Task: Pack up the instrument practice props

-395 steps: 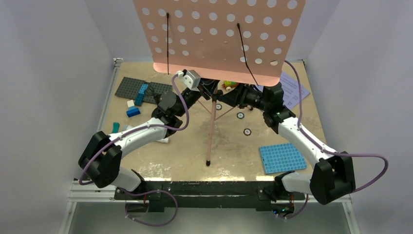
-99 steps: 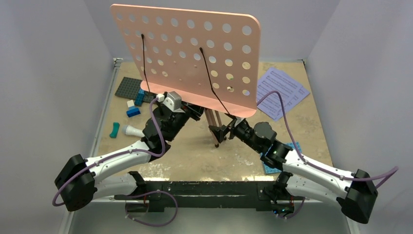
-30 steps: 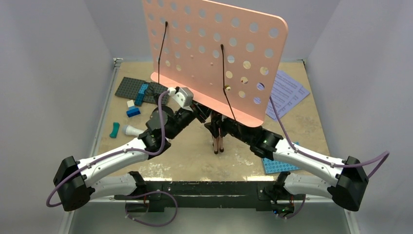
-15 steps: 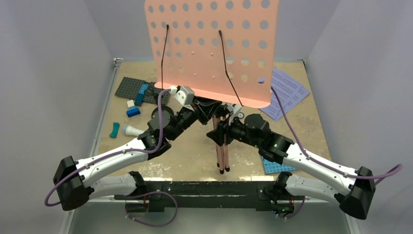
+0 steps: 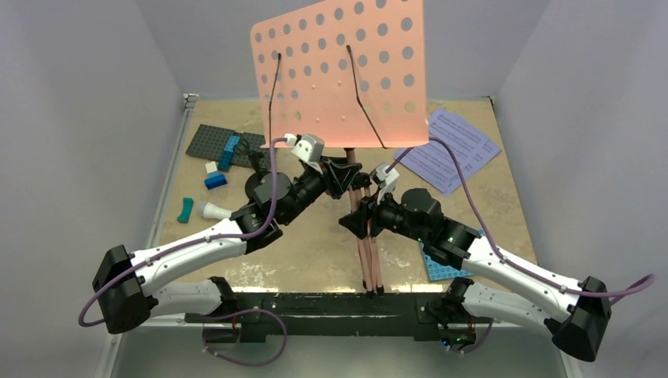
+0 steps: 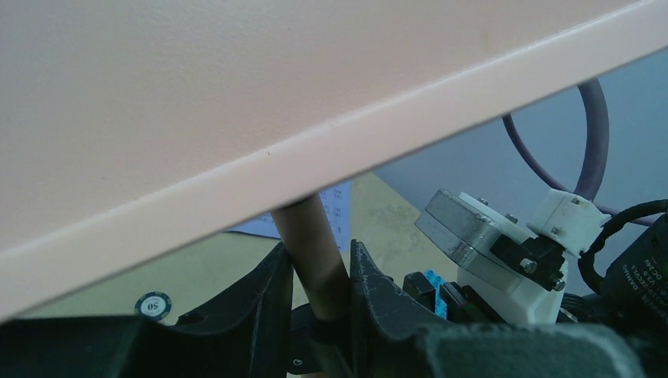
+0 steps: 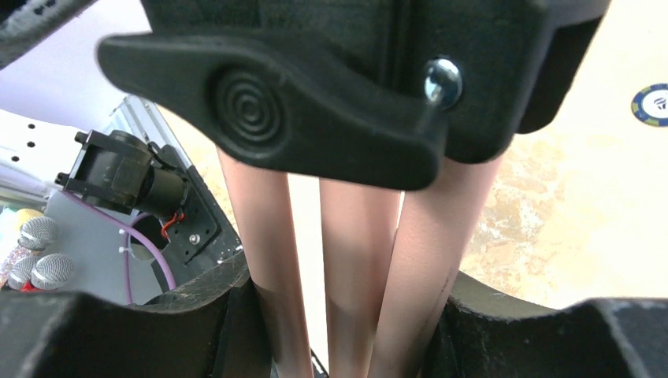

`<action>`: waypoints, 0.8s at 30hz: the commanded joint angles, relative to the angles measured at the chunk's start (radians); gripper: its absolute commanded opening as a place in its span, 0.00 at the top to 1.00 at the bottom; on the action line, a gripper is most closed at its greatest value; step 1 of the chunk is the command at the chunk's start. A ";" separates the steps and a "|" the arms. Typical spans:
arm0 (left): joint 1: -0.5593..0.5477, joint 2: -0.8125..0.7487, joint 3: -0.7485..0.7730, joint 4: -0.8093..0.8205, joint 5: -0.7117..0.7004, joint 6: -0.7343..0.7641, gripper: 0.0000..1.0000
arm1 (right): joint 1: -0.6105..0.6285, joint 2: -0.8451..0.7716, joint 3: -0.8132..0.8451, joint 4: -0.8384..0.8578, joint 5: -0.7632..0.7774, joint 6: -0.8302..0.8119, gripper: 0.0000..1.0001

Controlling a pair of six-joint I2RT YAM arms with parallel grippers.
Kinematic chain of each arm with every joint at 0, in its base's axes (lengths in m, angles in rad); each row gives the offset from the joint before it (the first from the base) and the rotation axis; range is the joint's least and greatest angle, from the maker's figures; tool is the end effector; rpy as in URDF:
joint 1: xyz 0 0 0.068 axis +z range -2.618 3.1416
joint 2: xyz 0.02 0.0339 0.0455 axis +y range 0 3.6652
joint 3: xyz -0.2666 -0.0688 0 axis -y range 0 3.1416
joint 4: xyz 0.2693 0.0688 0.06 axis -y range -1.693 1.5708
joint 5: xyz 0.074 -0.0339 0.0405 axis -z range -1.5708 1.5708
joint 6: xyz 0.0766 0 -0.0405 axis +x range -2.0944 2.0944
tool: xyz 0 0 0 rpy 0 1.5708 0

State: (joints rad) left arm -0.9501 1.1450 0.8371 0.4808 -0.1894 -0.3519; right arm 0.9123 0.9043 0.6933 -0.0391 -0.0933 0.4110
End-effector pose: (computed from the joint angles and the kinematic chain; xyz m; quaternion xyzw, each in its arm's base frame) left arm 0.2047 -0.2614 0.3575 0.1196 0.6334 -0.4134 0.6431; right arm 0.1637 0.2232 0.2881 -0.2234 0.7572 0.4055 0.4608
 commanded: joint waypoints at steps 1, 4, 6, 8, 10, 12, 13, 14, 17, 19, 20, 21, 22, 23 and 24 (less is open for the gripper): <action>0.027 0.030 0.112 -0.025 -0.108 0.187 1.00 | 0.002 -0.034 0.016 0.174 -0.046 0.046 1.00; 0.027 0.075 0.155 -0.085 -0.120 0.223 1.00 | 0.002 -0.026 0.008 0.193 -0.059 0.078 1.00; 0.028 0.104 0.169 -0.108 -0.130 0.231 1.00 | 0.002 -0.017 0.015 0.188 -0.058 0.085 1.00; 0.028 0.131 0.174 -0.116 -0.142 0.237 1.00 | 0.002 -0.008 0.026 0.174 -0.055 0.086 1.00; 0.028 0.159 0.182 -0.133 -0.159 0.240 1.00 | 0.002 -0.002 0.037 0.161 -0.047 0.087 1.00; 0.028 0.186 0.187 -0.144 -0.181 0.245 1.00 | -0.003 0.005 0.045 0.144 -0.043 0.086 1.00; 0.028 0.197 0.190 -0.152 -0.191 0.248 1.00 | -0.007 0.011 0.048 0.130 -0.045 0.086 1.00; 0.028 0.213 0.195 -0.166 -0.202 0.252 1.00 | -0.015 0.016 0.054 0.118 -0.056 0.086 1.00; 0.031 0.239 0.209 -0.197 -0.226 0.251 1.00 | -0.055 0.030 0.078 0.080 -0.107 0.089 1.00; 0.034 0.251 0.218 -0.210 -0.234 0.245 1.00 | -0.059 0.041 0.098 0.054 -0.113 0.078 1.00; 0.035 0.257 0.221 -0.215 -0.240 0.243 1.00 | -0.061 0.047 0.107 0.045 -0.115 0.074 1.00; 0.039 0.263 0.223 -0.217 -0.246 0.243 1.00 | -0.066 0.052 0.111 0.043 -0.117 0.072 1.00; 0.043 0.268 0.226 -0.217 -0.250 0.243 1.00 | -0.071 0.057 0.113 0.042 -0.121 0.072 1.00; 0.047 0.274 0.228 -0.218 -0.251 0.242 1.00 | -0.079 0.062 0.113 0.042 -0.127 0.072 1.00; 0.054 0.280 0.230 -0.219 -0.252 0.242 1.00 | -0.087 0.072 0.114 0.044 -0.132 0.073 1.00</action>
State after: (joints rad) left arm -0.9485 1.4101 1.0042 0.2333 -0.3164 -0.2958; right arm 0.8268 1.0153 0.6769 -0.1707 -0.0814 0.5331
